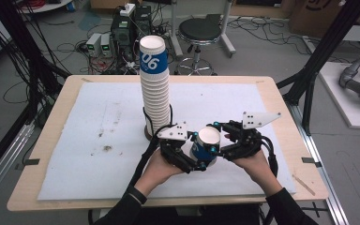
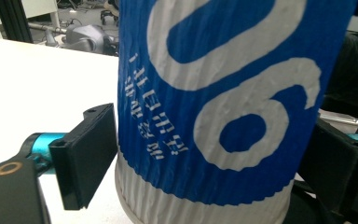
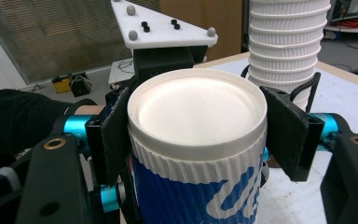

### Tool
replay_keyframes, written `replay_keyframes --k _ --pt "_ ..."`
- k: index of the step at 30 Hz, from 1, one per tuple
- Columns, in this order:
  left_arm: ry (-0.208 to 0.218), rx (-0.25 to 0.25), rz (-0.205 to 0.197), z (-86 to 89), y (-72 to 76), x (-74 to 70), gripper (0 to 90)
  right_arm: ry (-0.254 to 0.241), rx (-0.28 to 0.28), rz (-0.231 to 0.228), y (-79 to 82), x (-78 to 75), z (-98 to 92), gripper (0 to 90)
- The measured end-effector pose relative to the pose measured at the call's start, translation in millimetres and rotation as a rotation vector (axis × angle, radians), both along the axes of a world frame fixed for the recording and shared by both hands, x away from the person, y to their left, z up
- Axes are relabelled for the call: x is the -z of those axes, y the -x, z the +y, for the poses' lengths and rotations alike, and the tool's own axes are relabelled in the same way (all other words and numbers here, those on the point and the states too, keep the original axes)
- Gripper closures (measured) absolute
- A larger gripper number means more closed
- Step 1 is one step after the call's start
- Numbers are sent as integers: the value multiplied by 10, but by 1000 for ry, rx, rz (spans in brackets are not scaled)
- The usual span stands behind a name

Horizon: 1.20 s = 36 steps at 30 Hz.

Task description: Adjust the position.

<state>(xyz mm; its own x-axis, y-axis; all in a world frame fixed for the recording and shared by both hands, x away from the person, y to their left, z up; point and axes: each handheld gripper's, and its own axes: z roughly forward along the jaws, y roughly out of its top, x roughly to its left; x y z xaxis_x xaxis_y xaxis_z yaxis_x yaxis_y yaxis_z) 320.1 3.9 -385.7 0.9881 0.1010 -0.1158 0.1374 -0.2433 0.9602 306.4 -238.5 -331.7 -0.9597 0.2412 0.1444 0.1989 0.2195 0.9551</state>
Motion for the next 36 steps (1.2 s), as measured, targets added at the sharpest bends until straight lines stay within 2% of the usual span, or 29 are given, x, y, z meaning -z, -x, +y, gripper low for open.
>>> replay_keyframes --k 12,15,18,22,25,30,31,36 --pt "-4 1 -25 30 9 -23 199 -8 -4 4 -12 3 -17 298" --pt "-24 1 -42 51 10 -42 202 -6 -12 9 -13 -1 -27 285" --pt "-44 0 -38 78 6 -62 207 -7 -13 17 -30 -17 -51 233" --pt "-98 -4 -53 106 2 -98 213 12 -5 18 -41 -64 -115 219" --pt "-172 -4 -75 117 2 -150 212 42 -3 10 -43 -102 -139 213" --pt "-253 -18 -108 118 27 -233 216 75 -10 2 -35 -149 -147 213" --pt "-283 -23 -119 114 33 -248 217 87 -10 6 -32 -153 -141 213" --pt "-330 -23 -140 94 54 -271 219 127 -26 3 -30 -132 -85 213"
